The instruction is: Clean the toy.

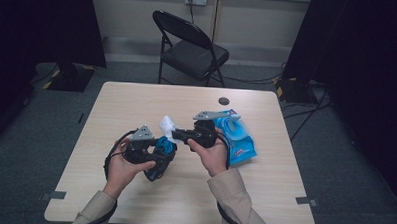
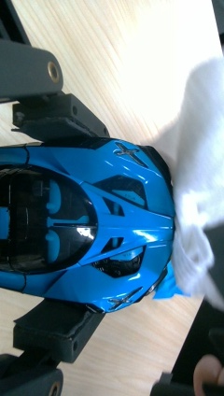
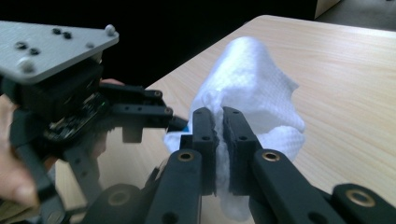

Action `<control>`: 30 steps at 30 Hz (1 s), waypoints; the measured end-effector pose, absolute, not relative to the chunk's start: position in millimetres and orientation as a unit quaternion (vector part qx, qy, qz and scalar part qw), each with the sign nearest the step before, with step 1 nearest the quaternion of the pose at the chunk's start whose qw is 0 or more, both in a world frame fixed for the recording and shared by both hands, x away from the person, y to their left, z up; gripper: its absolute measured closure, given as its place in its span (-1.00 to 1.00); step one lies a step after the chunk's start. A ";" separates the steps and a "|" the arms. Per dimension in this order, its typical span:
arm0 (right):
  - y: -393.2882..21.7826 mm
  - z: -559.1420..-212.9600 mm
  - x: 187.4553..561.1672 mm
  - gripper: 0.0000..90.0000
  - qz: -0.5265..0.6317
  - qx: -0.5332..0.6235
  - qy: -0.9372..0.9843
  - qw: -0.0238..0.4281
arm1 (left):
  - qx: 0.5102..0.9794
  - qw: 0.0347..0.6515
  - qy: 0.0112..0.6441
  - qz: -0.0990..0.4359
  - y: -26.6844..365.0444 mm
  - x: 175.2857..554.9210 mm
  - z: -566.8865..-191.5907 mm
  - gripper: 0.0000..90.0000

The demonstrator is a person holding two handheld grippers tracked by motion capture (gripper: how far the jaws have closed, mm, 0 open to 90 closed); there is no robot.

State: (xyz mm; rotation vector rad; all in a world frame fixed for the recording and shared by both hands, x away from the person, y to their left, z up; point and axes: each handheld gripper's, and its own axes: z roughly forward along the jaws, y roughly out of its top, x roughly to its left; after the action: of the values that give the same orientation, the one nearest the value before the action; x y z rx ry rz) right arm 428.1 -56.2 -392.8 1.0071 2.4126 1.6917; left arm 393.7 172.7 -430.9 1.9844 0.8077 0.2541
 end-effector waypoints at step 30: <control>-65.1 -410.2 412.9 0.90 0.547 0.316 0.775 -0.012 | 0.792 0.479 0.358 0.122 191.4 399.4 -430.7 -0.45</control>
State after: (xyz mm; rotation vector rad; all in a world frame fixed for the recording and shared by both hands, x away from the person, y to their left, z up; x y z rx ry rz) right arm 412.9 -65.1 -410.2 1.0004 2.4538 1.7309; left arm 399.4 191.4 -430.7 1.9341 0.8742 0.2977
